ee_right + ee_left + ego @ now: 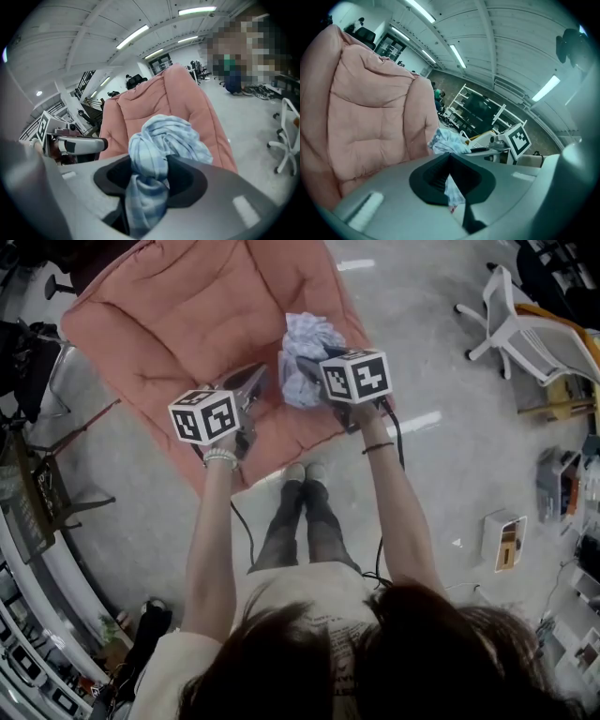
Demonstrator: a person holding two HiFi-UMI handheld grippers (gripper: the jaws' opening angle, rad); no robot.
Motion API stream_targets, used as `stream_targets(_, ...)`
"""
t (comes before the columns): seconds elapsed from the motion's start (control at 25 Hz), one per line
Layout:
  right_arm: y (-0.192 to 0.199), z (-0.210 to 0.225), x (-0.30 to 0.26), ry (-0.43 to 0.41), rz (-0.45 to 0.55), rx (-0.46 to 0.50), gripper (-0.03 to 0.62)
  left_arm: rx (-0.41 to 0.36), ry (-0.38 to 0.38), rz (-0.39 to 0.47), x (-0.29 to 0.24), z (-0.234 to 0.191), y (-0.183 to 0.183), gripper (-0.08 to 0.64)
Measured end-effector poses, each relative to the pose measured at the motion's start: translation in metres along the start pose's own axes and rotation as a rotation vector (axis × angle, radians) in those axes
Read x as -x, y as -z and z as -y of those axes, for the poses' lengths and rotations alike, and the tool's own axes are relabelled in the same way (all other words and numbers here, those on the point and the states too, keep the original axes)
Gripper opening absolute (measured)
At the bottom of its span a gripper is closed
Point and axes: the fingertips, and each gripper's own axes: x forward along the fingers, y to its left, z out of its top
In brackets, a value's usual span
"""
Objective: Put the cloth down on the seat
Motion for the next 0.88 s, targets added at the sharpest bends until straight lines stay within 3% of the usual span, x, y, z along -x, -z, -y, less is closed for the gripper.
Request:
stream_targets(0.52, 0.029, 0.014, -0.048, -0.026, -0.113, 0.022, 0.204, 0.046, -0.026, -0.117, -0.020, -0.026, 0.045, -0.009)
stream_targets(0.88, 0.071, 0.028, -0.078, 0.010, -0.235, 0.034, 0.206, 0.096, -0.037, -0.174, -0.028, -0.036, 0.081, -0.009)
